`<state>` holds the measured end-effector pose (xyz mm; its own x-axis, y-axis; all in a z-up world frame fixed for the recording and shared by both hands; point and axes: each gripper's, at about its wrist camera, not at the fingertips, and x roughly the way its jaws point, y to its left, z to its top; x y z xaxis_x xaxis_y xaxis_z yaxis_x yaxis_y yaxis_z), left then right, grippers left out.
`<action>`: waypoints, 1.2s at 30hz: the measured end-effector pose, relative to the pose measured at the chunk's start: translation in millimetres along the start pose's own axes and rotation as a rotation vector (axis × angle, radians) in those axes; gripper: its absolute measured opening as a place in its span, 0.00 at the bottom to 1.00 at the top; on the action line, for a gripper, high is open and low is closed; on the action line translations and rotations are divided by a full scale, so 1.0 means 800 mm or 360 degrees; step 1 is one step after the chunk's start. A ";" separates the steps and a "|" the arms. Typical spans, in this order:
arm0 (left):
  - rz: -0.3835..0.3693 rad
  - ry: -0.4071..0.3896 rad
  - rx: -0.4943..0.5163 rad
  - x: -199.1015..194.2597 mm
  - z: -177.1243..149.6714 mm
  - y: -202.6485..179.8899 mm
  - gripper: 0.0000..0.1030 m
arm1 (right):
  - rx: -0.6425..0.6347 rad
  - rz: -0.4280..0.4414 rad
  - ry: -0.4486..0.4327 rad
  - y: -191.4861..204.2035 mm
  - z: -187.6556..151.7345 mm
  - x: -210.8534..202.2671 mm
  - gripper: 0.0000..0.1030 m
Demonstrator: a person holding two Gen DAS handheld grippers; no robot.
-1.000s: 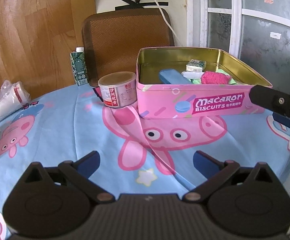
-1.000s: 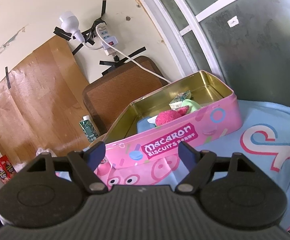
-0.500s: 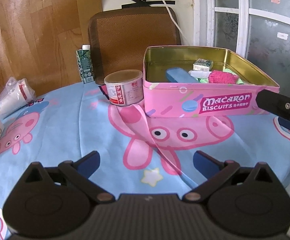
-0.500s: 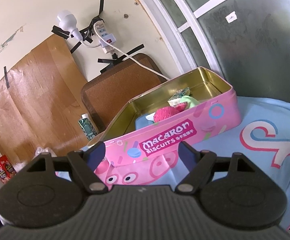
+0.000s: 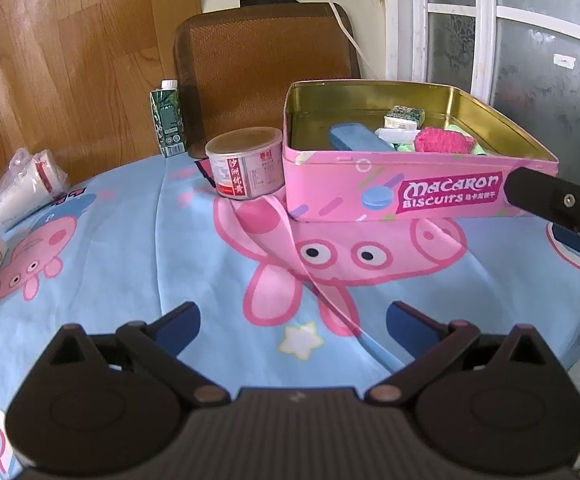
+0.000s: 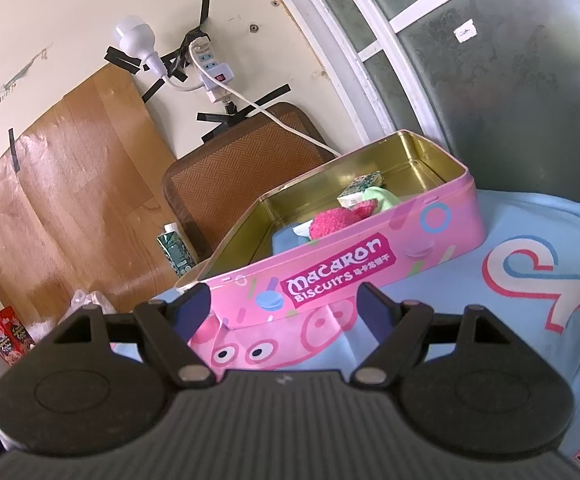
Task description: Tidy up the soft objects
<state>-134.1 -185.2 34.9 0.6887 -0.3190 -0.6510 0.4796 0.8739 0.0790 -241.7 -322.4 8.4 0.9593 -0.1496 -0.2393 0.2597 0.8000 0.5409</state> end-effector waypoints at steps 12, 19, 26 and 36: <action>-0.0014 0.0050 -0.0039 0.003 -0.001 0.006 1.00 | -0.0013 0.0002 0.0015 0.003 -0.002 0.004 0.80; -0.0023 0.0051 -0.0045 0.002 0.000 0.006 1.00 | -0.0020 0.0004 0.0017 0.003 -0.002 0.005 0.80; -0.0026 0.0039 -0.0037 0.000 0.001 0.006 1.00 | -0.0036 0.0008 0.0012 0.006 -0.001 0.005 0.80; -0.0044 0.0030 -0.0044 -0.002 0.002 0.009 1.00 | -0.0049 0.0008 0.0012 0.010 -0.001 0.006 0.80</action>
<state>-130.7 -179.0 37.5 0.6648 -0.3364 -0.6670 0.4830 0.8747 0.0403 -235.2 -316.6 11.0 0.9597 -0.1411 -0.2429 0.2512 0.8183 0.5169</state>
